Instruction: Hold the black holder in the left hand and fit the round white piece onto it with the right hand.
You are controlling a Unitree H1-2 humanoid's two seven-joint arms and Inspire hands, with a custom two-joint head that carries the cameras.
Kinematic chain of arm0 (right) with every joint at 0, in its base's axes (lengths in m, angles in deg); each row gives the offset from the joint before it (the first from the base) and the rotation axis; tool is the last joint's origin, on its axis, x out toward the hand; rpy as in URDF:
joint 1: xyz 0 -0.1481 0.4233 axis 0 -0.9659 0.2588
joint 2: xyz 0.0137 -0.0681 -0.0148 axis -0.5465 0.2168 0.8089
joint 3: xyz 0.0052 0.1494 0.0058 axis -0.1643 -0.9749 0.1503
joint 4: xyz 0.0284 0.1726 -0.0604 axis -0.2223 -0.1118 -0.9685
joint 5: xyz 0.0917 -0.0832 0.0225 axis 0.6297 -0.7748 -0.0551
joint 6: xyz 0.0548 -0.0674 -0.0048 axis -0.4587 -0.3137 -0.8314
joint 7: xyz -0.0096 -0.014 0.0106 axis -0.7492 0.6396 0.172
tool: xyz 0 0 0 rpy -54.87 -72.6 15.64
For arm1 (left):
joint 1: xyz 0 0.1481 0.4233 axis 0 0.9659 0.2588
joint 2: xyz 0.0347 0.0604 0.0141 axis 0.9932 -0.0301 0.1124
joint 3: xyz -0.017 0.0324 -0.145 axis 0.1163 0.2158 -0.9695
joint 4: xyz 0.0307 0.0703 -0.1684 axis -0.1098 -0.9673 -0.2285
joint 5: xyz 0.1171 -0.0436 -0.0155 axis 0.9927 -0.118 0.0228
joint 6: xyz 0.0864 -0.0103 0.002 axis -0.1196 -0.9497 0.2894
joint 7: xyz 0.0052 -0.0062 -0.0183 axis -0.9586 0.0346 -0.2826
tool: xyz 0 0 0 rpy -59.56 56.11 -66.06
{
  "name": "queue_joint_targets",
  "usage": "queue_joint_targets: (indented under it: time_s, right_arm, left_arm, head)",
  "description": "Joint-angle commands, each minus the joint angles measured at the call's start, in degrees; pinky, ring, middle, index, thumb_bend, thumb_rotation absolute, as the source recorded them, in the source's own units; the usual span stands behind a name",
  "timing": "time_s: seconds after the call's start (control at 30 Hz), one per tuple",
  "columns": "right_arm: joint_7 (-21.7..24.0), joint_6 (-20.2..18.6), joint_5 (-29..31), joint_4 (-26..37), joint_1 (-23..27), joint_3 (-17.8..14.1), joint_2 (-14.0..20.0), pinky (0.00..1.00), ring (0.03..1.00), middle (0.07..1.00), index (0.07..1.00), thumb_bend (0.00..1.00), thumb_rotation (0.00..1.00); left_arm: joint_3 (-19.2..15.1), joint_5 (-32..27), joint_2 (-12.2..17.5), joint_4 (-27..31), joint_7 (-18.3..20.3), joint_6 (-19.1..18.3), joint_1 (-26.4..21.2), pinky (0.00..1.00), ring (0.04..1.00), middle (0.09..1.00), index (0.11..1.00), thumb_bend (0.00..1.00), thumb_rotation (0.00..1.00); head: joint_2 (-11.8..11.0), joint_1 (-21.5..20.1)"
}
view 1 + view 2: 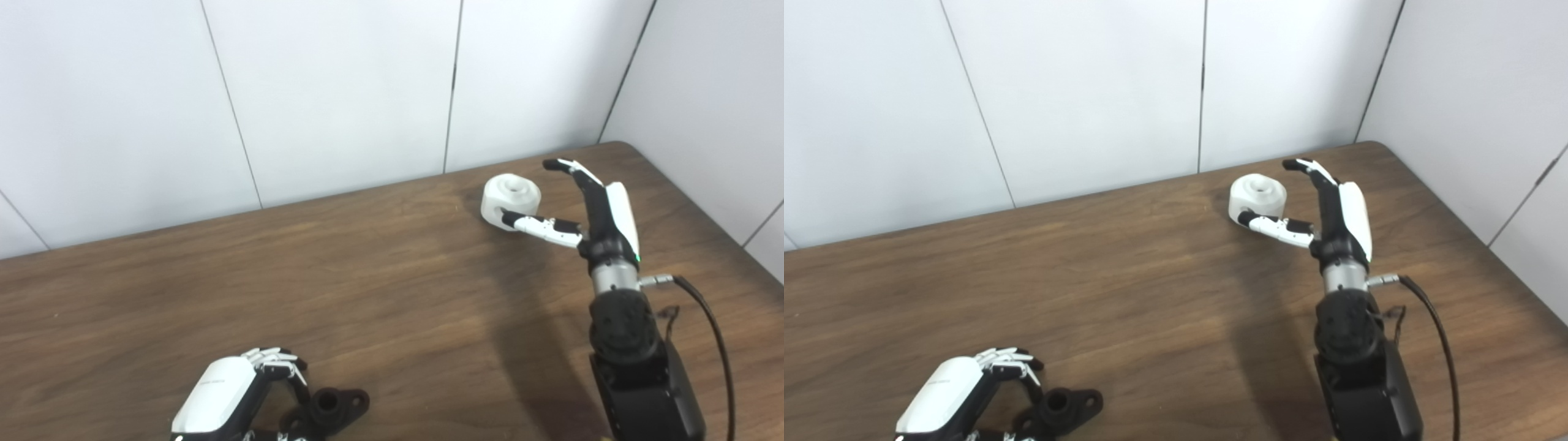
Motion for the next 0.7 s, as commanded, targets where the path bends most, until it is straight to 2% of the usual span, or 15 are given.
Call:
queue_joint_targets:
  time_s: [0.0, 0.13, 0.27, 0.37, 0.67]
  right_arm:
    - [-0.22, 0.02, -1.17, -0.91, 3.36, -0.36, 1.46, 0.89, 0.928, 0.935, 0.788, 0.89, 0.3]
    - [2.83, -0.09, -3.36, -5.94, 6.62, -1.36, 1.88, 0.89, 0.961, 0.964, 0.803, 0.92, 0.3]
    - [5.34, -0.09, -7.09, -10.95, 9.43, -1.32, 2.66, 0.96, 0.983, 0.981, 0.821, 0.96, 0.31]
    - [5.8, -0.08, -8.88, -14.27, 11.35, -1.48, 2.78, 1.0, 0.998, 0.991, 0.832, 0.98, 0.31]
    - [7.77, -0.09, -14.11, -20.7, 15.0, -2.26, 2.76, 1.0, 1.0, 1.0, 0.842, 1.0, 0.31]
  left_arm:
    - [0.09, -0.78, 1.08, 0.13, 1.46, 0.52, 0.07, 0.88, 0.824, 0.749, 0.485, 0.52, 0.04]
    - [-0.01, -0.96, 1.16, 0.43, 2.06, 0.37, -0.07, 0.88, 0.823, 0.748, 0.485, 0.52, 0.05]
    - [-0.09, -1.23, 1.19, 0.35, 2.16, 0.61, -0.03, 0.88, 0.822, 0.75, 0.485, 0.52, 0.05]
    - [-0.25, -1.23, 1.23, 0.3, 2.13, 0.92, -0.01, 0.88, 0.822, 0.749, 0.485, 0.52, 0.05]
    - [-0.62, -1.08, 1.25, 0.69, 2.45, 0.91, 0.35, 0.88, 0.825, 0.75, 0.485, 0.52, 0.04]
  head:
    - [0.03, -0.16]
    - [0.02, -0.34]
    - [0.02, -0.34]
    - [0.02, -0.34]
    - [-0.24, -0.1]
